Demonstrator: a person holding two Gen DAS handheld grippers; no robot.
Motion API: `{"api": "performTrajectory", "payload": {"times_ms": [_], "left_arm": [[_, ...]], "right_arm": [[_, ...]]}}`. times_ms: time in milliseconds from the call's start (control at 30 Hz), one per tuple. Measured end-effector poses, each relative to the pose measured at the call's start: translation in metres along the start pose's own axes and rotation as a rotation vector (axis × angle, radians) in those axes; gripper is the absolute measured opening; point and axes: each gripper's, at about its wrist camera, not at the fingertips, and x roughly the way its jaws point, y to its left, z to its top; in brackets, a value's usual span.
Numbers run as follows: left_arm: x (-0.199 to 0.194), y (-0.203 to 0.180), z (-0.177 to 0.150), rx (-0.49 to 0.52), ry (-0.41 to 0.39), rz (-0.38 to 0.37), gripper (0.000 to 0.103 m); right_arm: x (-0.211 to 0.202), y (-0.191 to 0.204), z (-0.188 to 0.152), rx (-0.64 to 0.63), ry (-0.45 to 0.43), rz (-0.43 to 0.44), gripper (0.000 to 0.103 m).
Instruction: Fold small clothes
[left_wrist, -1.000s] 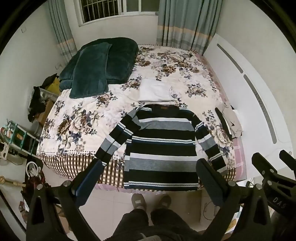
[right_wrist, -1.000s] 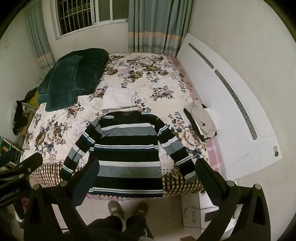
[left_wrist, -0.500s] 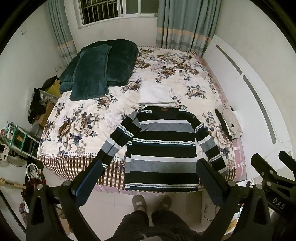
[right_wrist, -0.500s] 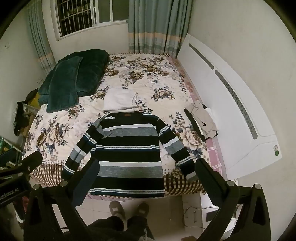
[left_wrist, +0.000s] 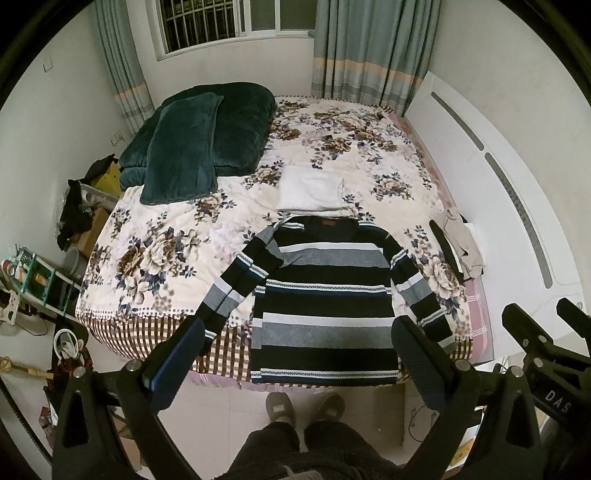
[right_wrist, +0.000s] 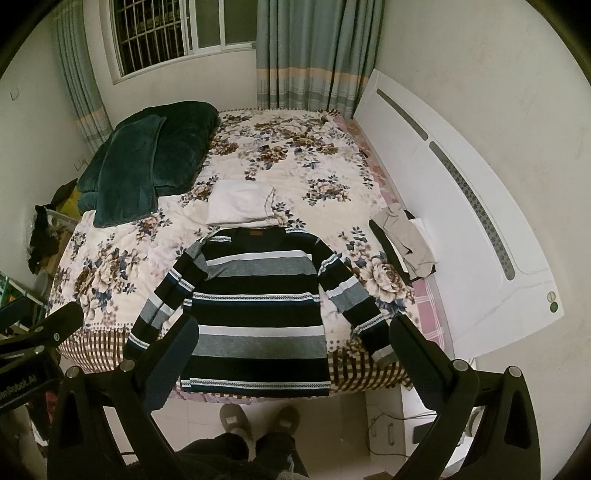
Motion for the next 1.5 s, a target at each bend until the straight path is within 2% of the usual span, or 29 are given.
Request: {"api": "performTrajectory", "payload": {"times_ms": [567,667,833,1500], "left_arm": [[-0.001,-0.001,-0.003,0.003,-0.006,0.003,0.103],[-0.004,0.005,0.02,0.004,-0.004,0.005,0.103],[-0.004,0.008,0.029,0.001,-0.005,0.009,0.103],[-0.002,0.011,0.028,0.004,-0.009,0.009,0.103]], "right_arm": [[0.002,0.004,0.007,0.0,-0.003,0.003,0.103],[0.002,0.005,0.008,0.0,-0.003,0.004,0.103],[0.003,0.007,0.01,-0.001,-0.002,0.004,0.103],[0.006,0.007,0.013,0.001,-0.003,0.004,0.103]]}}
